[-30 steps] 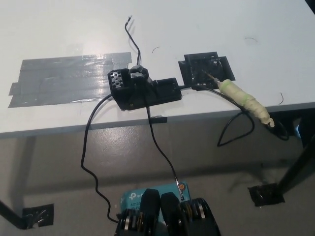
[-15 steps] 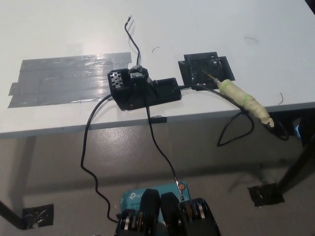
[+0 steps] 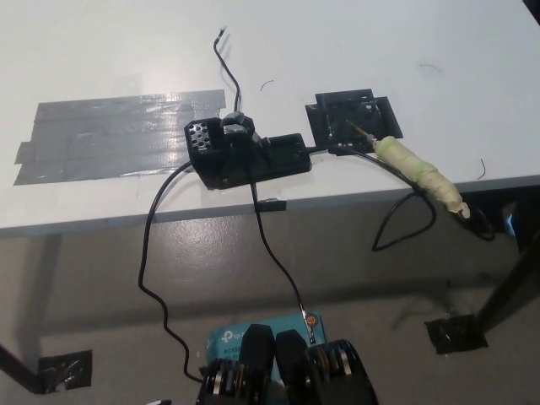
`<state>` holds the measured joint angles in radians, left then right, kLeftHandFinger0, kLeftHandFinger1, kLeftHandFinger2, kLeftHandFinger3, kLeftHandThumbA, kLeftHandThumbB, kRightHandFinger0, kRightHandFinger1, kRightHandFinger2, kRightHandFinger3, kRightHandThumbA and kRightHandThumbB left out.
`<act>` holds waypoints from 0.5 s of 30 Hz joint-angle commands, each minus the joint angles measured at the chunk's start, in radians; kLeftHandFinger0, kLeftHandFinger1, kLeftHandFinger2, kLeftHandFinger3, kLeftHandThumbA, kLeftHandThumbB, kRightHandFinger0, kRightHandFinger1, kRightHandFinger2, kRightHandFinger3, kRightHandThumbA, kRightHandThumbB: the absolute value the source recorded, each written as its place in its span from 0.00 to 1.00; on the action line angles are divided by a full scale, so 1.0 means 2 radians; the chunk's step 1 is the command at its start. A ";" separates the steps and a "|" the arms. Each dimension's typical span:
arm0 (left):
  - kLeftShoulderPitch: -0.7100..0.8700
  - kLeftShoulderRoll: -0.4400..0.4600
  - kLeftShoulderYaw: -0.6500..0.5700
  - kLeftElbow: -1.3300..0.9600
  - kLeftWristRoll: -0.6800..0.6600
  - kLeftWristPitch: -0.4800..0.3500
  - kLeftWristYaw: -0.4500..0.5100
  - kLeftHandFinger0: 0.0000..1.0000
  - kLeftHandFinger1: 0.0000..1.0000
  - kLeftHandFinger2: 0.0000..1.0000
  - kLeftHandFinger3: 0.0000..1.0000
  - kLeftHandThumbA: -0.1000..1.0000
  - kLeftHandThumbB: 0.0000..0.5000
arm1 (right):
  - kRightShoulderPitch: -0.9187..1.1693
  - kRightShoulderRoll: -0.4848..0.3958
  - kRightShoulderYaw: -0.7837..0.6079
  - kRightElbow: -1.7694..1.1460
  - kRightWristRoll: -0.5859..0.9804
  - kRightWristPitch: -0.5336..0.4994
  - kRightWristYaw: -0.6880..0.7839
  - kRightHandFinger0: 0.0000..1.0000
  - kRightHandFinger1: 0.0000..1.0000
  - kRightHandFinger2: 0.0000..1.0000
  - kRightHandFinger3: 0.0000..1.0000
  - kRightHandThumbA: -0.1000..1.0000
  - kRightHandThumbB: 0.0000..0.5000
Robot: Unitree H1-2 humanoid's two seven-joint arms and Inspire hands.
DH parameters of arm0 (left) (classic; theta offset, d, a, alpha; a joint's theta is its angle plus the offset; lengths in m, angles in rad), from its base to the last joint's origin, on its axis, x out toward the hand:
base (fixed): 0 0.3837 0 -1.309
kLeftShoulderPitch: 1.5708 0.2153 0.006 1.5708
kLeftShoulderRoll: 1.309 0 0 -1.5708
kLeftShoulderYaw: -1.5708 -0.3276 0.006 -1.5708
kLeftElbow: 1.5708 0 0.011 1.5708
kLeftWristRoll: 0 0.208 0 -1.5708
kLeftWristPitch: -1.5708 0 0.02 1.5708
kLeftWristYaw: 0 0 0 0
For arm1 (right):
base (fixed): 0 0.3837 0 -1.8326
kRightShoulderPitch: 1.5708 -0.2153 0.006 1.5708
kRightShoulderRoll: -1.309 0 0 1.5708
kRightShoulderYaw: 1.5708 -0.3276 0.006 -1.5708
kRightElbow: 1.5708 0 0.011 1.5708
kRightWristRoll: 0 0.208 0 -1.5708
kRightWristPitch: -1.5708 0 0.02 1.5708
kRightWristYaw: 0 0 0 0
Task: The robot uses its right hand to grab the soldering gun kept on the middle of the table and pulls it out of its base and keep it on the right side of the base
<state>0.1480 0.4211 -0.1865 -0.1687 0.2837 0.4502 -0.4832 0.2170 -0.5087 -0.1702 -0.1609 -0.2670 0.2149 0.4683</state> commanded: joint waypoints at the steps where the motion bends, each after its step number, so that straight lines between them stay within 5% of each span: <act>1: 0.004 0.005 0.006 -0.011 -0.009 -0.001 0.011 0.77 0.84 0.95 1.00 0.55 0.44 | 0.006 -0.021 0.007 -0.015 0.003 0.011 -0.005 0.71 0.81 1.00 1.00 0.30 0.41; 8: 0.004 0.003 0.010 -0.008 -0.016 0.002 0.010 0.77 0.85 0.97 1.00 0.56 0.48 | 0.003 -0.021 0.010 -0.007 0.014 0.002 -0.011 0.75 0.82 1.00 1.00 0.31 0.41; 15: 0.005 0.004 0.009 -0.007 -0.017 -0.002 0.010 0.77 0.85 0.98 1.00 0.56 0.47 | 0.002 -0.023 0.013 -0.005 0.016 0.002 -0.011 0.67 0.77 1.00 1.00 0.35 0.43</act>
<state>0.1517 0.4208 -0.1770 -0.1685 0.2695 0.4510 -0.4832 0.2191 -0.5162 -0.1429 -0.1617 -0.2521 0.2296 0.4677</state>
